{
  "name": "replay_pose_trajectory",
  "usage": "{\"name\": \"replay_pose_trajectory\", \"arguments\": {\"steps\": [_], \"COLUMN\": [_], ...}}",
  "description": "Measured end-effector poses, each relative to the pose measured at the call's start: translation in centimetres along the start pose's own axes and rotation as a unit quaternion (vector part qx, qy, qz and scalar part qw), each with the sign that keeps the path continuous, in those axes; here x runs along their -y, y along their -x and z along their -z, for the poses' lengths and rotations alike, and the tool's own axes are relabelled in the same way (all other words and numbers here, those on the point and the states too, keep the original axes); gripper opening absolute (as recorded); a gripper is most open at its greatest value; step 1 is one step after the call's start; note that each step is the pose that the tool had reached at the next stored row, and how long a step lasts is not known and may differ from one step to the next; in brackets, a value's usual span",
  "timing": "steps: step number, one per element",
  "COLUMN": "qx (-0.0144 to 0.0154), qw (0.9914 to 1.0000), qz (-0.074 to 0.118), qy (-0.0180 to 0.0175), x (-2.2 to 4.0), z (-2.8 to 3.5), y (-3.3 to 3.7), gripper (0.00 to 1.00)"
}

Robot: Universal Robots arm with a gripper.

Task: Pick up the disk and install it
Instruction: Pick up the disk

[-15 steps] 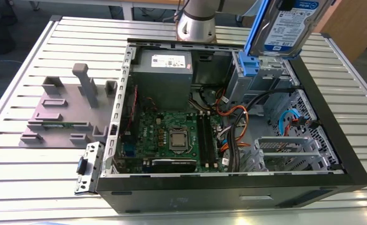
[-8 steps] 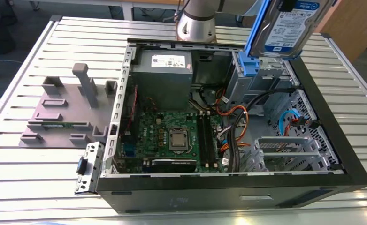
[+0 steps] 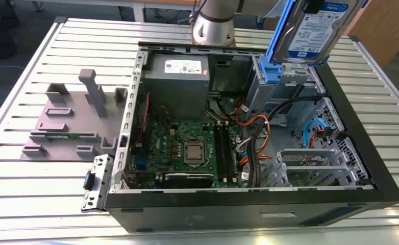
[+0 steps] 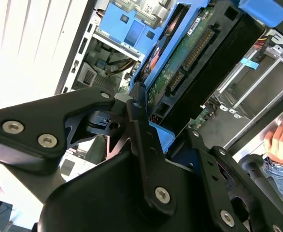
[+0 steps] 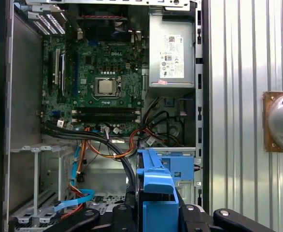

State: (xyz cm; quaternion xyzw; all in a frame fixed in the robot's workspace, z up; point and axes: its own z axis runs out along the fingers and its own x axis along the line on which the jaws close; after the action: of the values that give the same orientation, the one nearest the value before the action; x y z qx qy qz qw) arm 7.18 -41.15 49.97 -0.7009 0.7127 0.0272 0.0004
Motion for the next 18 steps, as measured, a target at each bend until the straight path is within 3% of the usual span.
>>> {"name": "replay_pose_trajectory", "arguments": {"steps": [18], "qx": [0.0000], "qw": [1.00000], "qz": [0.000], "qy": [0.0000], "x": [0.01], "z": [0.02], "y": [-0.60], "gripper": [0.37]}}
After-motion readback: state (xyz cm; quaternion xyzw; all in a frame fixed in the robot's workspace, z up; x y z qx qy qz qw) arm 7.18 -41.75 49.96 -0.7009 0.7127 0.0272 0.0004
